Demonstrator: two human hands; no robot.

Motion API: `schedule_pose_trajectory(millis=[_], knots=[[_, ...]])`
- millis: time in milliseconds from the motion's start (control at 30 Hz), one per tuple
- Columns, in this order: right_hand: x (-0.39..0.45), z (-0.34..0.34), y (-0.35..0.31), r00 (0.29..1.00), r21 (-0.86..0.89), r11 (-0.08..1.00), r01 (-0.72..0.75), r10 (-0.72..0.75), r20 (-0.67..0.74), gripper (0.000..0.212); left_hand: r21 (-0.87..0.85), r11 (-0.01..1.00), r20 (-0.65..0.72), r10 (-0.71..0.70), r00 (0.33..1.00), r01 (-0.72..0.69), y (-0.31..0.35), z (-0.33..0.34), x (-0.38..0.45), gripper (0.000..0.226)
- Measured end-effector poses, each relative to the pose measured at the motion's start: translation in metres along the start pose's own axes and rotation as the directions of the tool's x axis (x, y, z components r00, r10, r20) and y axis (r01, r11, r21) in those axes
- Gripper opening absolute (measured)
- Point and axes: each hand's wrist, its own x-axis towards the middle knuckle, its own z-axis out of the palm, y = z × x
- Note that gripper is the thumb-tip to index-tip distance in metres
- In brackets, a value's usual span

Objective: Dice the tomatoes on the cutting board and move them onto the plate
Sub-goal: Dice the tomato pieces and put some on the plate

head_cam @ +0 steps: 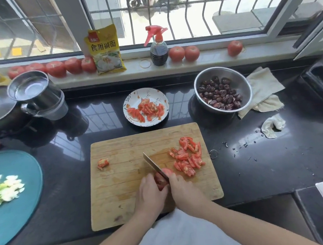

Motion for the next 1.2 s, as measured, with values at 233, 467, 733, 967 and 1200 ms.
schedule_pose_trajectory(millis=[233, 467, 733, 967, 1200], knots=[[0.002, -0.003, -0.004, 0.999, 0.052, 0.998, -0.045, 0.046, -0.024, 0.026, -0.062, 0.998, 0.054, 0.010, 0.998, -0.007, 0.005, 0.002, -0.002, 0.033], [-0.023, -0.023, 0.017, 0.995, 0.245, 0.966, -0.083, 0.093, -0.030, 0.015, 0.005, 1.000, 0.106, -0.011, 0.994, 0.011, -0.037, -0.051, 0.022, 0.019], [-0.045, -0.042, 0.032, 0.951, 0.316, 0.938, -0.139, 0.215, -0.220, 0.016, 0.521, 0.811, 0.194, 0.191, 0.962, -0.266, -0.005, -0.039, 0.016, 0.093], [-0.068, -0.040, 0.042, 0.950, 0.256, 0.947, -0.194, 0.246, -0.192, 0.023, 0.356, 0.897, 0.143, 0.223, 0.964, -0.260, 0.036, 0.019, 0.023, 0.078], [-0.058, -0.023, 0.040, 0.976, 0.218, 0.951, -0.219, 0.216, 0.038, 0.026, 0.387, 0.820, 0.389, 0.268, 0.881, -0.421, 0.000, -0.033, 0.033, 0.080]])
